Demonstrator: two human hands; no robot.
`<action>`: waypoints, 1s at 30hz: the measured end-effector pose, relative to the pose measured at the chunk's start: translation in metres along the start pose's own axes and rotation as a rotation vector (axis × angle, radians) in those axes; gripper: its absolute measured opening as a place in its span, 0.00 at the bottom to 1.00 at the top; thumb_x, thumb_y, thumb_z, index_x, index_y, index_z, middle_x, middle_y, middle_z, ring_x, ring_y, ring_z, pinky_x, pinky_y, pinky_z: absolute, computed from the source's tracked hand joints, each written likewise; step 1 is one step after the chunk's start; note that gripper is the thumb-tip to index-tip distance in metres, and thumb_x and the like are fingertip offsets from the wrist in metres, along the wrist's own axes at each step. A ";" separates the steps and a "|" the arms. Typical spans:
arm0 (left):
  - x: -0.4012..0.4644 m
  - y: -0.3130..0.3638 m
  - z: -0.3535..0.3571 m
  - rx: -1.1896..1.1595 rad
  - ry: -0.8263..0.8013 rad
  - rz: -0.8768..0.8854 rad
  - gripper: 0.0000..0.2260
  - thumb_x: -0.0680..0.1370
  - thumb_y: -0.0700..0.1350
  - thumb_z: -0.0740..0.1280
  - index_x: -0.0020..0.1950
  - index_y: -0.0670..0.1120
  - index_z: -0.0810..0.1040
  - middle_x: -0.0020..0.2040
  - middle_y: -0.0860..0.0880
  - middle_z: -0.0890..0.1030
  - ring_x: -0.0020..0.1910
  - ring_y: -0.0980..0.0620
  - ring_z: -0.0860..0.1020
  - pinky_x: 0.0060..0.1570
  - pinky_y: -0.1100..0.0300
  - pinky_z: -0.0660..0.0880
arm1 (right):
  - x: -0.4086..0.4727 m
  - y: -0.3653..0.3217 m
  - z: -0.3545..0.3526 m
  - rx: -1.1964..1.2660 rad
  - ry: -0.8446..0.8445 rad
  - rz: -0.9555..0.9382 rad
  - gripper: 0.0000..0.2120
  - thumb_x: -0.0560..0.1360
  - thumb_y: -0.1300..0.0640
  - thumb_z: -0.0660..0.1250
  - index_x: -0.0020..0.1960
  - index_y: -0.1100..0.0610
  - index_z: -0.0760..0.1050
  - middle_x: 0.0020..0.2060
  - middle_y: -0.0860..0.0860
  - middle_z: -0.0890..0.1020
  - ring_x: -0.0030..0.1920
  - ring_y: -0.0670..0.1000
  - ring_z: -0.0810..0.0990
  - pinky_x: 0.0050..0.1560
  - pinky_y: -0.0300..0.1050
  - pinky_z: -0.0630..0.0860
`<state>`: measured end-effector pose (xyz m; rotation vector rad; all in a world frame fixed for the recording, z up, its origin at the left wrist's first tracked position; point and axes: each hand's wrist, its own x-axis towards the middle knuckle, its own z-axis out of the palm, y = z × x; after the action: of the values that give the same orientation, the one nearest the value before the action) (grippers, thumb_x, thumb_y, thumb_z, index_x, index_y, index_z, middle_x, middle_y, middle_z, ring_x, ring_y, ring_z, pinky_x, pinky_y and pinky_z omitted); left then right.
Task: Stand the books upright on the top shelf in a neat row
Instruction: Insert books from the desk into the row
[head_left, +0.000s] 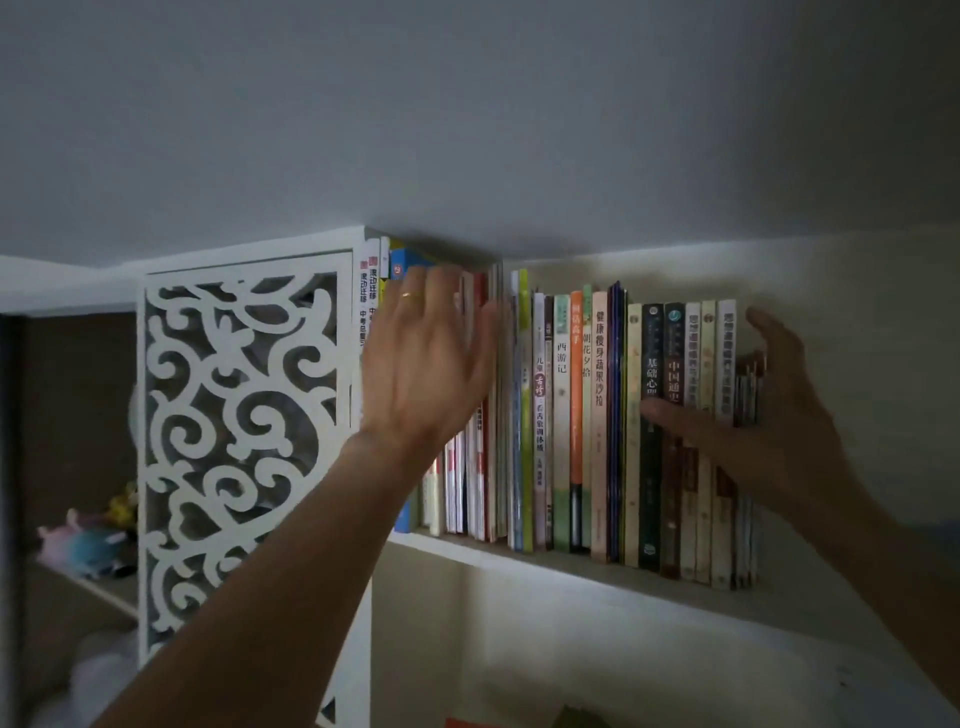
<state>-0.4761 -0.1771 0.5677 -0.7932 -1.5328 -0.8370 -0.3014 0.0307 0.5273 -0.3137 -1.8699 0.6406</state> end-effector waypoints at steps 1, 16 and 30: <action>0.015 0.000 0.014 -0.110 -0.069 0.070 0.22 0.86 0.57 0.56 0.70 0.43 0.73 0.64 0.42 0.78 0.63 0.46 0.76 0.65 0.49 0.74 | 0.004 -0.001 0.003 0.009 0.022 -0.028 0.53 0.60 0.32 0.79 0.77 0.38 0.54 0.73 0.48 0.70 0.70 0.55 0.73 0.70 0.64 0.70; 0.020 0.001 0.076 -0.087 0.032 0.229 0.20 0.85 0.56 0.53 0.67 0.46 0.76 0.63 0.46 0.77 0.65 0.45 0.73 0.73 0.44 0.64 | 0.049 -0.011 0.019 0.074 0.042 -0.142 0.36 0.65 0.34 0.77 0.69 0.39 0.68 0.63 0.47 0.79 0.58 0.50 0.82 0.60 0.54 0.79; 0.020 0.049 0.082 -0.242 -0.069 0.352 0.17 0.82 0.57 0.62 0.63 0.47 0.79 0.55 0.49 0.83 0.56 0.49 0.79 0.64 0.52 0.70 | 0.049 -0.014 0.012 0.294 0.081 -0.067 0.19 0.84 0.39 0.56 0.51 0.50 0.79 0.44 0.52 0.83 0.45 0.50 0.84 0.50 0.50 0.80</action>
<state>-0.4789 -0.0809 0.5844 -1.2396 -1.3121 -0.7436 -0.3295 0.0401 0.5702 -0.0830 -1.6737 0.8323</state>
